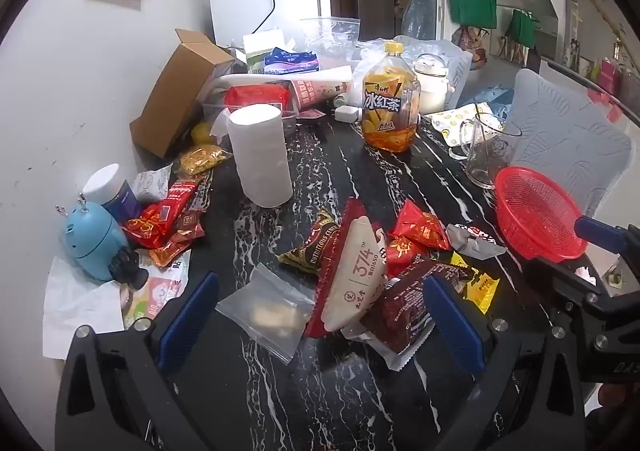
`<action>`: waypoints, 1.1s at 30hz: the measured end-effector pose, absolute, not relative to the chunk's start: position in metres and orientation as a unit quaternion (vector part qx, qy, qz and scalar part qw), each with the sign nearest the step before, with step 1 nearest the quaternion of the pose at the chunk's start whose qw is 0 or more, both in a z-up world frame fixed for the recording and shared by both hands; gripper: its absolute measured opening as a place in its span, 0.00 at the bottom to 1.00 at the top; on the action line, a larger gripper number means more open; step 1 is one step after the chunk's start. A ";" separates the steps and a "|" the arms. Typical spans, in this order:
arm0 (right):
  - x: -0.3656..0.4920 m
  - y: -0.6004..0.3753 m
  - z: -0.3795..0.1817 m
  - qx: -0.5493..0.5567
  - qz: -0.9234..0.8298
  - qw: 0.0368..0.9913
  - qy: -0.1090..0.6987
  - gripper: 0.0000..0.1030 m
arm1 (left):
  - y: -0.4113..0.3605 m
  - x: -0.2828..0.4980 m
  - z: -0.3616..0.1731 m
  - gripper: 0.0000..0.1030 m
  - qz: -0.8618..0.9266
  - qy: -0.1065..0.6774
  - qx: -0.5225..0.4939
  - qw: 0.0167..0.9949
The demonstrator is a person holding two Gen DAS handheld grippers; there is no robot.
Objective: Organize snacks
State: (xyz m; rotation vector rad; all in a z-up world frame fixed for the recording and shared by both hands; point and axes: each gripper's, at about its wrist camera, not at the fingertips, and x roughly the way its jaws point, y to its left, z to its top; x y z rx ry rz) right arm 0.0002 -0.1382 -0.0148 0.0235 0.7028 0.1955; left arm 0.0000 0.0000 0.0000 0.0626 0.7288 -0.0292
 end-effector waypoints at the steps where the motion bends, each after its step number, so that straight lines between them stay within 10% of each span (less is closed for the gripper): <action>1: 0.000 -0.138 -0.015 0.012 0.095 0.934 0.345 1.00 | 0.000 0.000 0.000 1.00 -0.015 0.357 0.031 0.933; 33: -0.005 -0.134 -0.014 0.000 0.093 0.934 0.346 1.00 | -0.001 -0.010 0.005 1.00 -0.039 0.349 0.028 0.936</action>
